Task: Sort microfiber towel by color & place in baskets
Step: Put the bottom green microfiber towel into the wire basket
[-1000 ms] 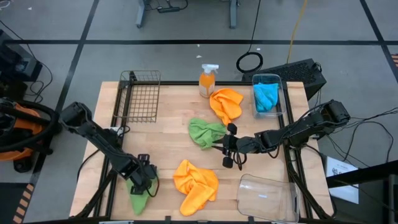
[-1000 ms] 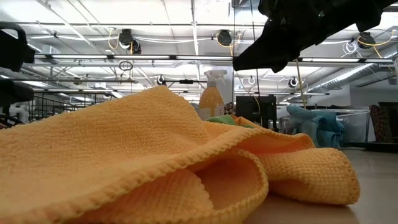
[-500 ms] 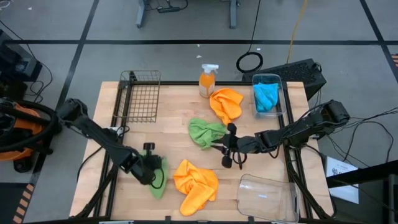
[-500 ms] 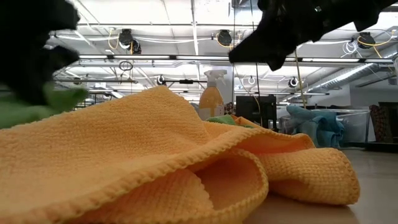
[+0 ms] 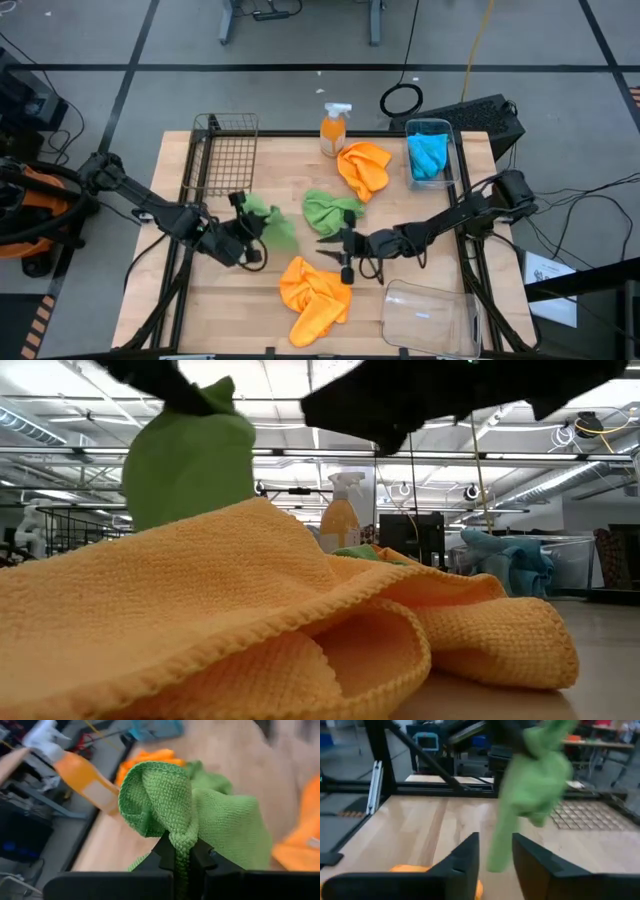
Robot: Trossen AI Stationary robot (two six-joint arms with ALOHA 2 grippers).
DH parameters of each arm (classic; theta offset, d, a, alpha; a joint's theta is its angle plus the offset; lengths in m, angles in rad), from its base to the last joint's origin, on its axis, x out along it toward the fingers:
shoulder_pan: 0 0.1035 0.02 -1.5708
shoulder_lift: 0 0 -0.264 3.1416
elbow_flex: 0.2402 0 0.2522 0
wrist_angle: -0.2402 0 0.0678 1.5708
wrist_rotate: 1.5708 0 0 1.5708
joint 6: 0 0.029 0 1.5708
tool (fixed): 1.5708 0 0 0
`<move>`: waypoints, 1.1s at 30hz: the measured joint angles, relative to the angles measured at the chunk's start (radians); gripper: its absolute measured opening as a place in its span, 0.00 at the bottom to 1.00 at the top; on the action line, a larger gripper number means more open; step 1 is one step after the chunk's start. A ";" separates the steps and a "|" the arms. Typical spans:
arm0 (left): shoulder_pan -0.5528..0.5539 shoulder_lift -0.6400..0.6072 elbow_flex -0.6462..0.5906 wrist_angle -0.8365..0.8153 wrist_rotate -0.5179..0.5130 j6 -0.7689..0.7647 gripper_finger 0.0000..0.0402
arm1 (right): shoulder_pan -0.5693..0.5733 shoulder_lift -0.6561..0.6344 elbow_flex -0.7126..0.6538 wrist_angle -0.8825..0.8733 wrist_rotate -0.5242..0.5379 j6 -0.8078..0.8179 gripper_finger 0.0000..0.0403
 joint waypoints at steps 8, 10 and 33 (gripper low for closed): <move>0.068 -0.005 0.004 0.193 0.049 0.141 0.03 | 0.003 0.193 0.273 -0.139 0.238 -0.169 0.60; 0.077 -0.004 0.004 0.216 0.084 0.141 0.03 | 0.003 0.223 0.321 -0.161 0.320 -0.218 0.68; 0.081 -0.001 0.003 0.450 0.581 0.300 0.06 | -0.012 0.274 0.414 -0.074 0.279 -0.359 0.69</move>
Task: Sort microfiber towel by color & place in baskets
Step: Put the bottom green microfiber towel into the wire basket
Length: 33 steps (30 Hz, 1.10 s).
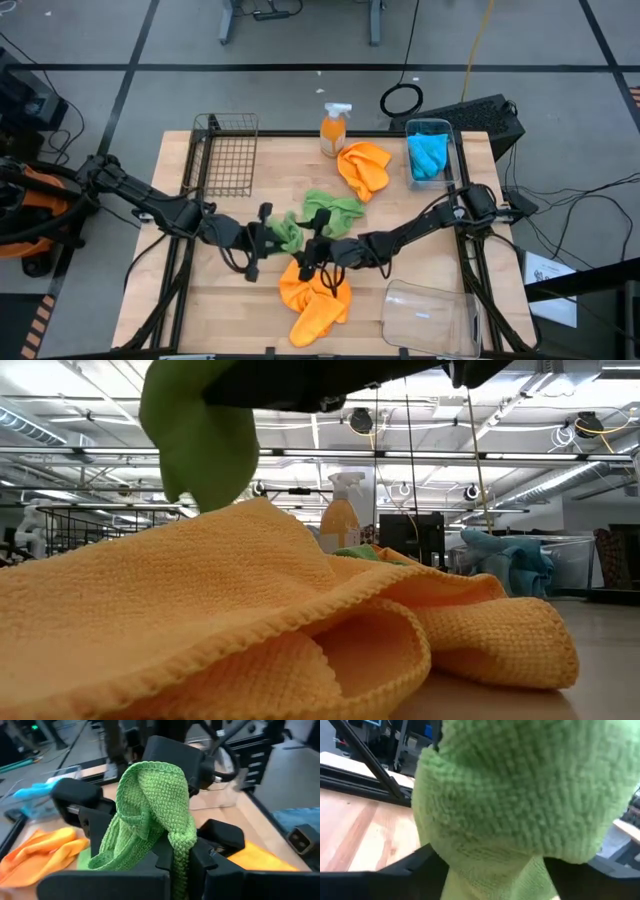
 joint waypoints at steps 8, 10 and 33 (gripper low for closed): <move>0.012 -0.001 0.000 -0.014 -0.003 0.024 0.07 | 0.021 0.000 0.000 0.027 -0.061 -0.074 0.12; 0.016 -0.003 0.000 -0.021 -0.046 -0.012 0.07 | 0.026 0.000 -0.001 0.024 -0.068 -0.077 0.04; -0.077 -0.171 -0.004 -0.246 -0.149 -0.263 0.62 | 0.043 -0.134 -0.001 -0.284 0.010 0.241 0.03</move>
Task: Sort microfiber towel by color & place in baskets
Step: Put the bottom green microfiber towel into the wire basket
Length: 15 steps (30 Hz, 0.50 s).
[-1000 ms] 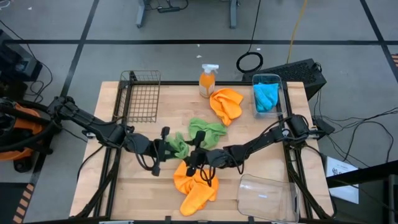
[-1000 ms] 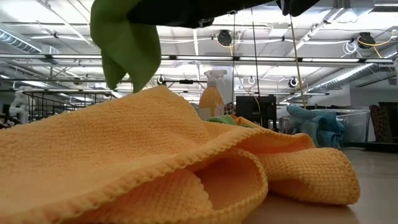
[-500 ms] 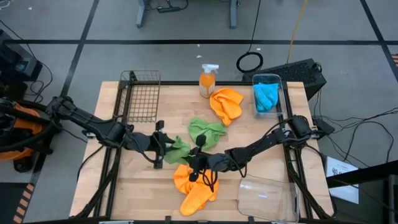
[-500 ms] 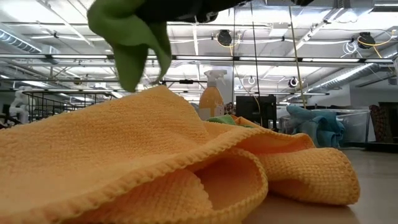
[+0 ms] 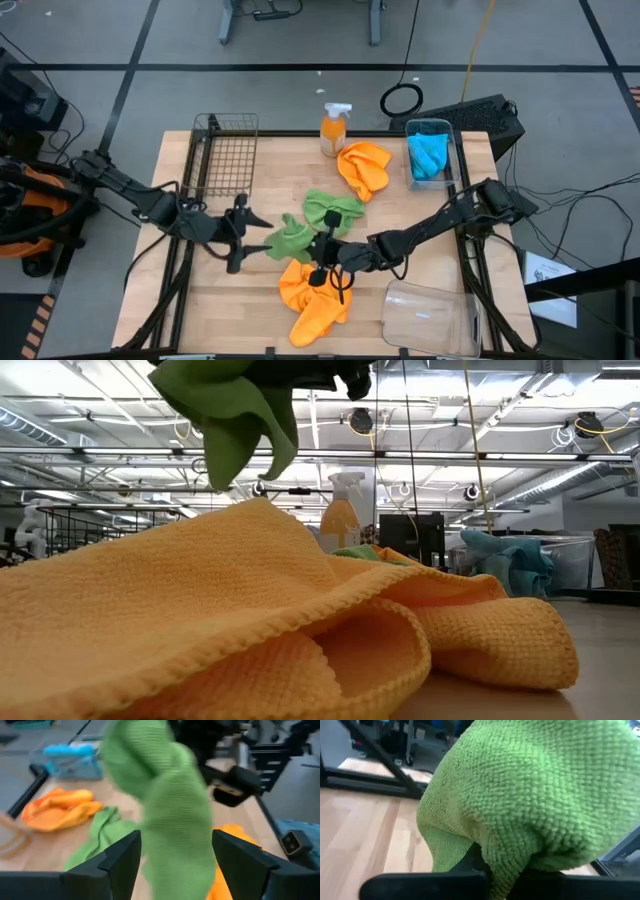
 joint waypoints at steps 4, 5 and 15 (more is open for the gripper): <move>-0.064 0.035 -0.030 0.068 -0.017 0.038 0.63 | -0.012 -0.013 0.000 0.002 0.030 0.022 0.03; -0.076 0.047 -0.037 0.093 -0.029 0.052 0.63 | -0.017 -0.017 0.000 0.003 0.032 0.035 0.03; -0.124 0.259 -0.043 0.216 -0.563 0.127 0.63 | -0.070 -0.027 0.000 0.010 0.023 0.137 0.03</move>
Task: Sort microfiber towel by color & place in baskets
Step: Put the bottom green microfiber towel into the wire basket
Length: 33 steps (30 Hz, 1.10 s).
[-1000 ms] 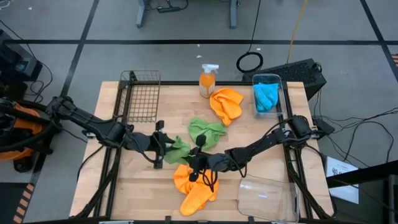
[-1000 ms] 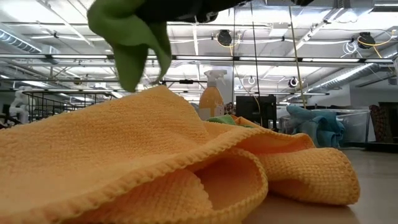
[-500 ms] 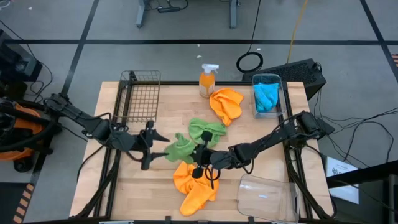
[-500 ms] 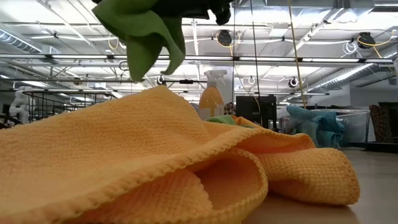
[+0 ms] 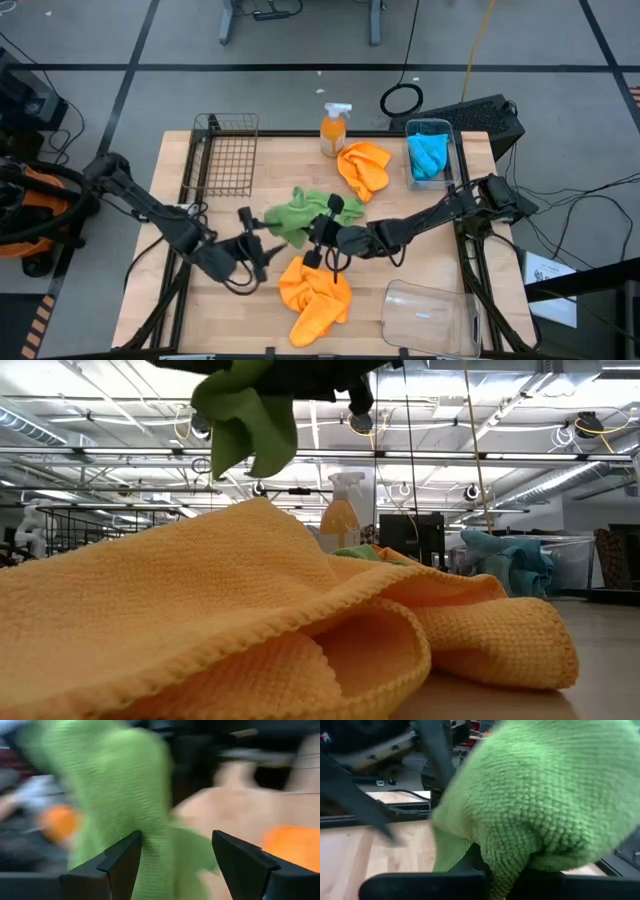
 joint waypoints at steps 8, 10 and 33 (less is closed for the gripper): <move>0.002 0.098 0.000 0.022 -0.175 -0.028 0.63 | 0.001 0.000 0.000 0.000 -0.006 0.005 0.03; 0.014 0.103 0.000 0.020 -0.132 -0.051 0.63 | 0.001 0.000 0.000 0.002 -0.006 0.005 0.03; 0.115 -0.028 0.000 -0.037 0.194 0.054 0.03 | 0.010 -0.048 0.000 -0.232 -0.060 0.124 0.30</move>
